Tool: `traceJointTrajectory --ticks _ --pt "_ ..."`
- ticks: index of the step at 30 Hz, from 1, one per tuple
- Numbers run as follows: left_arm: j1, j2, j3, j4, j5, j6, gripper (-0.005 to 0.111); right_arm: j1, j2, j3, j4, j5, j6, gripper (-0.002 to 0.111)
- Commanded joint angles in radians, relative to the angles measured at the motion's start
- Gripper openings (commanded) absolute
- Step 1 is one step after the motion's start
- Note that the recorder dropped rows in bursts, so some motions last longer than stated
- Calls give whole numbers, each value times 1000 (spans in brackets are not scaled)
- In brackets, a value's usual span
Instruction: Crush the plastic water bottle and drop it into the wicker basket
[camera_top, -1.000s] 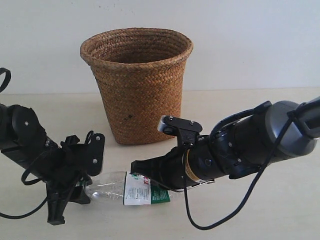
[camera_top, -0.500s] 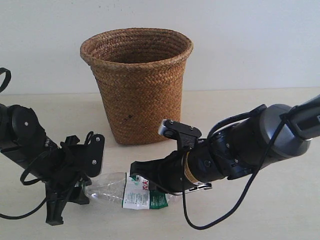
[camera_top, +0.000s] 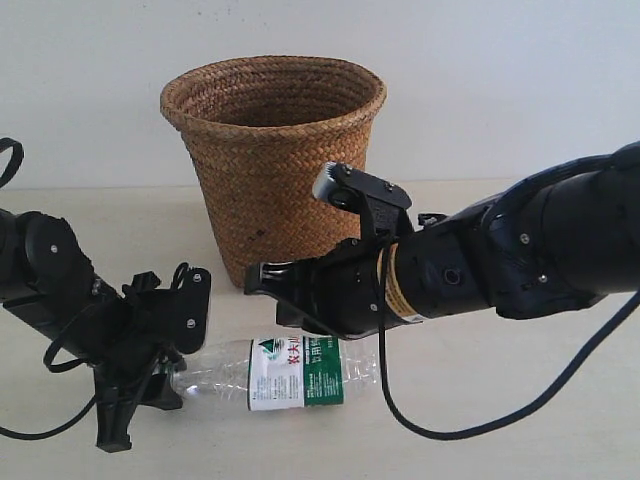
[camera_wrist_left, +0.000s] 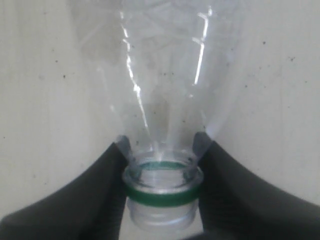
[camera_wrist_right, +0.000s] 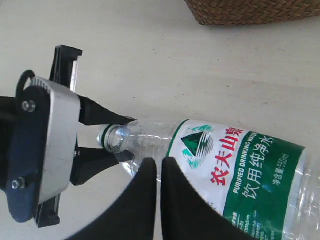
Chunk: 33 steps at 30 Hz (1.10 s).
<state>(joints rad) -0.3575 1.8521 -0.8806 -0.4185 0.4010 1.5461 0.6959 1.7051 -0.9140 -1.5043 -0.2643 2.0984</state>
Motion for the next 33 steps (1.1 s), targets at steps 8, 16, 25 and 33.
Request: traceJointTrajectory --ticks 8,16,25,33 --pt "-4 -7 -2 -12 -7 -8 4 1 67 -15 27 -40 -13 0" --pt "-4 -7 -2 -12 -7 -8 4 5 133 -56 31 -68 -15 0" --pt "-4 -7 -2 -12 -9 -8 4 23 200 -56 34 -39 -18 0" --pt "-4 -7 -2 -12 0 -8 4 23 266 -91 51 -24 -23 0"
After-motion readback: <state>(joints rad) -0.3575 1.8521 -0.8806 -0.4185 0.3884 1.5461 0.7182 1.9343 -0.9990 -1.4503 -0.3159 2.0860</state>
